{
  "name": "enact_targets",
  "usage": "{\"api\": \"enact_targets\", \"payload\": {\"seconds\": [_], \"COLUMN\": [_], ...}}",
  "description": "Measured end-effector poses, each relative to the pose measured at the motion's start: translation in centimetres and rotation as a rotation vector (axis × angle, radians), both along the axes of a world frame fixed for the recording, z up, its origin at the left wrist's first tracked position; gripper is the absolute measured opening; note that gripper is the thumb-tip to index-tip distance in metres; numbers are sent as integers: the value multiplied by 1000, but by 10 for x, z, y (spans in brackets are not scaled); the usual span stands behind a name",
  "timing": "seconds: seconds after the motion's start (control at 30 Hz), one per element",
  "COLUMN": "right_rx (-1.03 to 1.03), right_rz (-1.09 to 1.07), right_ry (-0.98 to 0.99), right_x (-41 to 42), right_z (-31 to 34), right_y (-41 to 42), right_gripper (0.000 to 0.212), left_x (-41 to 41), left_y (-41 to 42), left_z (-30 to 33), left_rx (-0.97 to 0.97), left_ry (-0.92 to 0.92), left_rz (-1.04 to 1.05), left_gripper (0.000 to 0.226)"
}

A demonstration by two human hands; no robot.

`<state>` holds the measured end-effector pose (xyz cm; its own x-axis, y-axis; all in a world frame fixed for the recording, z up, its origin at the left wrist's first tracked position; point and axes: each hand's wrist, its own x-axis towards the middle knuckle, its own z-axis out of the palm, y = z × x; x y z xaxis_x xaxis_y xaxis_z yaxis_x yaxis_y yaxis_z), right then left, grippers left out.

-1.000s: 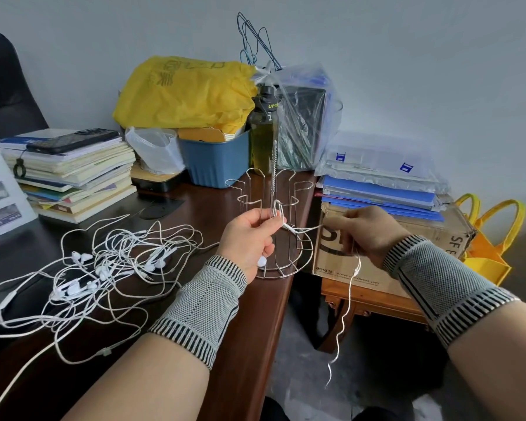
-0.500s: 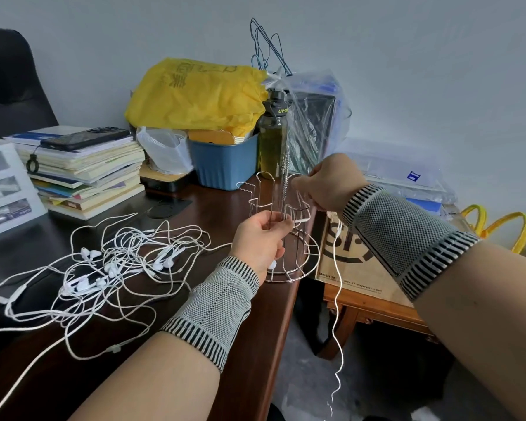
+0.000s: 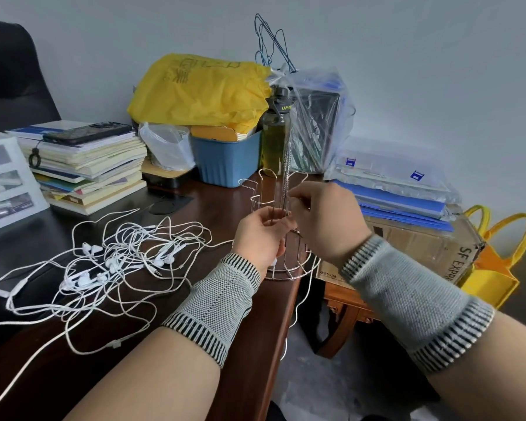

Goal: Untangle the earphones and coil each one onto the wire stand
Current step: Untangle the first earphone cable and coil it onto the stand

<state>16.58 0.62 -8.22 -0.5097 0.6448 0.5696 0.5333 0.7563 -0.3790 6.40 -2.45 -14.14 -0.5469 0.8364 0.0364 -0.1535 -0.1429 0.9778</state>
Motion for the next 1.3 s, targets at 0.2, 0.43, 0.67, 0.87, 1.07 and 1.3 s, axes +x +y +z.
{"api": "enact_targets", "payload": {"seconds": [0.2, 0.43, 0.67, 0.87, 1.07, 1.3], "right_rx": [223, 512, 325, -216, -107, -97], "right_rz": [-25, -133, -24, 52, -23, -76], "right_ry": [-54, -149, 126, 418, 439, 79], "right_x": [0, 0, -4, 8, 13, 4], "right_z": [-26, -37, -59, -64, -49, 12], "right_y": [-3, -9, 1, 4, -1, 18], "right_gripper": [25, 26, 23, 10, 10, 20], "left_x": [4, 1, -1, -3, -2, -4], "left_y": [-1, -2, -2, 0, 0, 2], "left_z": [3, 2, 0, -5, -4, -5], "left_rx": [15, -9, -84, -55, -40, -16], "left_ry": [-34, -64, 14, 33, -19, -92], "left_rz": [-7, -43, -14, -17, -15, -31], "left_gripper": [11, 17, 24, 11, 7, 11]}}
